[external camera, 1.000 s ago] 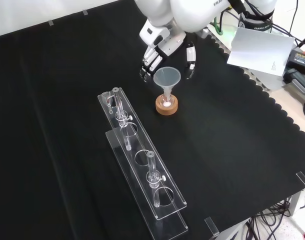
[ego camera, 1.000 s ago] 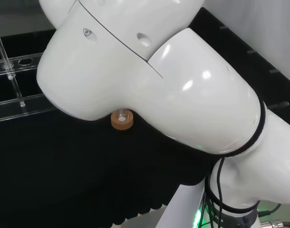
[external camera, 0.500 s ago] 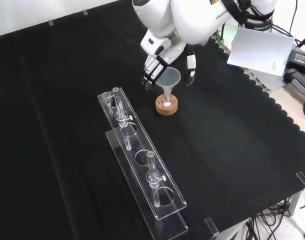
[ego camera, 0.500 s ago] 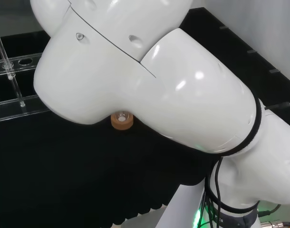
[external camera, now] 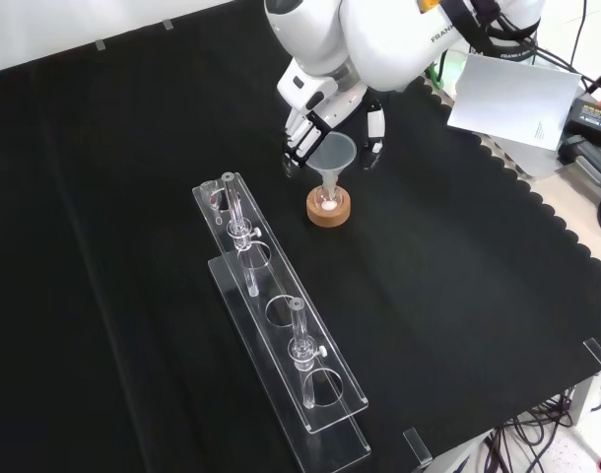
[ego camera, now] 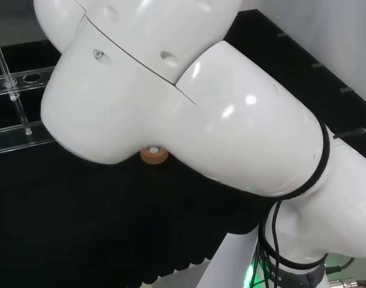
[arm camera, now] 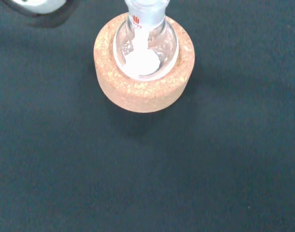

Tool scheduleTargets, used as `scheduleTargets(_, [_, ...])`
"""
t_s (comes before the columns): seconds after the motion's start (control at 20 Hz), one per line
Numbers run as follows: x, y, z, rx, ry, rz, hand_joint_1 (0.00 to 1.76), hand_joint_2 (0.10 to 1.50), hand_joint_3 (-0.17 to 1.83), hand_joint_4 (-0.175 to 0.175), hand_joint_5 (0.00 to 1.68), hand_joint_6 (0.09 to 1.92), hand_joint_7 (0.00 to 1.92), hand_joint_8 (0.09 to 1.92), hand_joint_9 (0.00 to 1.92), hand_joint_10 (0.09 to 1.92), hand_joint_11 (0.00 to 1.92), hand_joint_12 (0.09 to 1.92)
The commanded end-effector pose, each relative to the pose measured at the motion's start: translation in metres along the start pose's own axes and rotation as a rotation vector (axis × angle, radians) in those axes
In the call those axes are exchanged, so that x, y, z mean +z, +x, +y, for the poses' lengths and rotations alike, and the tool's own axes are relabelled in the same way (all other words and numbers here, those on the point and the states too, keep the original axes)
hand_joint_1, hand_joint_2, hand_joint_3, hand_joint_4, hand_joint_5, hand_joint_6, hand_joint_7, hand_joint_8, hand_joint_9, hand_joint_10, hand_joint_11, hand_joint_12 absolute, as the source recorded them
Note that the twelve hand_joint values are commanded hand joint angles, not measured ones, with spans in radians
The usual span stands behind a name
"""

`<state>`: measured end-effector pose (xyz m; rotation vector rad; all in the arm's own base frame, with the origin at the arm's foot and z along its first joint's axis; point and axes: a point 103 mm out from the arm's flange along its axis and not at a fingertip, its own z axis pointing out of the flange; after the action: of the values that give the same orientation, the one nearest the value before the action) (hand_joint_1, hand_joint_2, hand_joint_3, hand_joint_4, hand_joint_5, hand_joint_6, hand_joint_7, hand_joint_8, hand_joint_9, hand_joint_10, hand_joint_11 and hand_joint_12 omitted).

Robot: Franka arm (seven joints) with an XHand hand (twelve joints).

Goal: Remove the funnel from the round-bottom flask.

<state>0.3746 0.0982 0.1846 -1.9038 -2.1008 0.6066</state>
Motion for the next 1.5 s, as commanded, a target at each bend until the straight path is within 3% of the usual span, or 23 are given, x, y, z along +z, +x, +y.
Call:
scheduleTargets(0.05, [-0.002, -0.001, 0.0, 0.011, -0.017, -0.018, 0.76, 0.73, 0.49, -0.059, 0.37, 0.09, 0.28, 0.7, 0.61, 0.61, 0.64, 1.29])
scheduleTargets(0.85, [-0.012, -0.005, -0.005, 0.007, -0.042, -0.008, 0.71, 0.88, 0.49, -0.021, 0.66, 0.17, 0.51, 0.67, 0.77, 0.52, 0.75, 1.18])
scheduleTargets(1.5, [-0.046, 0.0, -0.032, 0.031, -0.078, -0.042, 0.72, 0.9, 0.47, 0.0, 0.78, 0.29, 0.56, 0.65, 0.81, 0.48, 0.79, 1.13])
